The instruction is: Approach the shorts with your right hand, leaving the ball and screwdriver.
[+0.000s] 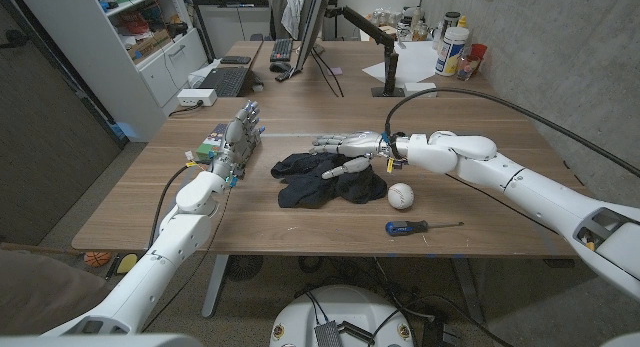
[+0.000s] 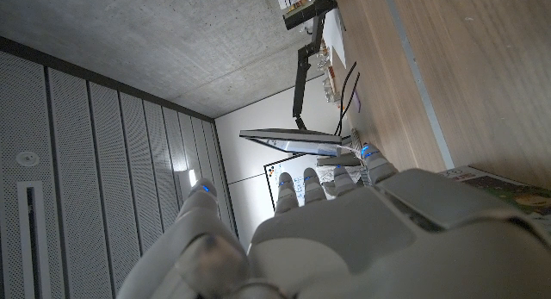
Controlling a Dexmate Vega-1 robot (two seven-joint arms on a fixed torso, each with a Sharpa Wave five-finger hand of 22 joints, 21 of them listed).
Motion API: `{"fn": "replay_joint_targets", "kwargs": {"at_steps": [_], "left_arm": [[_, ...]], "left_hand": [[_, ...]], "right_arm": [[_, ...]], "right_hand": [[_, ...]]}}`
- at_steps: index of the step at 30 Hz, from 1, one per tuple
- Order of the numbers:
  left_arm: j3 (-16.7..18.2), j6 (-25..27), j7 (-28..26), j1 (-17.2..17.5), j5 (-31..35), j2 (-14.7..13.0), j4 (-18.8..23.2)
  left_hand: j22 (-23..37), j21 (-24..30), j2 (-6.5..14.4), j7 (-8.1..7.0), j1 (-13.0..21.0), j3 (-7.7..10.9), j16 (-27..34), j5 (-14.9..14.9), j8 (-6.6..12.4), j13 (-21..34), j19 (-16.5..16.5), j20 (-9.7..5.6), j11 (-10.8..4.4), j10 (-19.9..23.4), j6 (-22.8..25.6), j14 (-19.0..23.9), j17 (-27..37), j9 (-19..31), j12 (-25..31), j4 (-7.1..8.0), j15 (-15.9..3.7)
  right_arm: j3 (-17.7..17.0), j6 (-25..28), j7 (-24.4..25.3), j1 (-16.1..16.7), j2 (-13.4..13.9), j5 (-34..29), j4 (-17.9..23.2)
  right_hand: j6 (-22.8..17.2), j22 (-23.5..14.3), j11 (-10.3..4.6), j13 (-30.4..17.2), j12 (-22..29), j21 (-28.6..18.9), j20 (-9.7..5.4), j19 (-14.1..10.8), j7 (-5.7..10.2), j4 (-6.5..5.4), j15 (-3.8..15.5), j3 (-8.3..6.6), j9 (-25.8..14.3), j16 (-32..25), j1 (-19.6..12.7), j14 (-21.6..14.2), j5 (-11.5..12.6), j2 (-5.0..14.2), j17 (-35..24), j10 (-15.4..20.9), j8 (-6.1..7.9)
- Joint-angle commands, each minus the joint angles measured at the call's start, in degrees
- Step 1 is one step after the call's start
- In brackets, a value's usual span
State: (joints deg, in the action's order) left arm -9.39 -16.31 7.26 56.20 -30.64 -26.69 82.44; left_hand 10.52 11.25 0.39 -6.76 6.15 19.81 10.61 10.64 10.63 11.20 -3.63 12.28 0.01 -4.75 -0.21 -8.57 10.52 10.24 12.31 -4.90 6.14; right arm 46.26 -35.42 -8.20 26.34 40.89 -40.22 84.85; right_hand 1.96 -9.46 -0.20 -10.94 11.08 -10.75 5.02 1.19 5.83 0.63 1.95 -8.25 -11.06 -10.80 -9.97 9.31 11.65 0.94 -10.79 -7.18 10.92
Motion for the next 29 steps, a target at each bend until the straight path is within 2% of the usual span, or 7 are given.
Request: {"fn": "replay_joint_targets", "kwargs": {"at_steps": [1,15,29], "left_arm": [[0.20,-0.48,0.05,0.04,-0.05,0.04,-0.38],[0.36,-0.30,0.12,0.48,-0.25,-0.17,-0.02],[0.19,-1.04,0.40,-0.45,-0.12,0.42,-1.51]], "left_hand": [[0.11,0.21,0.49,-0.01,-0.17,0.10,0.32,0.11,0.30,0.18,-0.34,0.01,0.15,-0.03,0.48,-0.58,0.19,0.22,0.24,-0.30,0.06],[0.11,0.22,0.52,0.02,-0.20,0.08,0.33,0.11,0.30,0.18,-0.35,0.00,0.17,0.07,0.49,-0.58,0.19,0.22,0.27,-0.35,0.03],[0.12,0.23,0.55,-0.01,-0.22,0.07,0.33,0.12,0.28,0.18,-0.35,0.00,0.14,0.03,0.45,-0.61,0.19,0.22,0.25,-0.40,0.03]], "right_arm": [[0.23,0.38,-0.85,0.42,-0.04,0.29,0.27],[0.52,0.54,-1.30,0.37,-0.10,-0.12,0.22],[0.86,0.38,-2.01,-0.05,-0.05,-0.30,-0.23]], "right_hand": [[0.16,-0.19,0.16,-0.16,0.19,0.12,0.45,0.11,0.09,0.19,0.23,0.11,-0.14,-0.42,0.08,3.92,-0.03,0.01,-0.24,-0.09,0.07],[0.10,-0.19,0.24,-0.16,0.27,0.13,0.44,0.16,0.16,0.24,0.30,0.15,-0.14,-0.44,0.12,3.89,-0.04,0.06,-0.23,0.01,0.15],[0.12,-0.19,0.23,-0.16,0.31,0.14,0.46,0.22,0.13,0.29,0.28,0.19,-0.15,-0.46,0.17,3.87,-0.05,0.10,-0.23,0.04,0.19]]}}
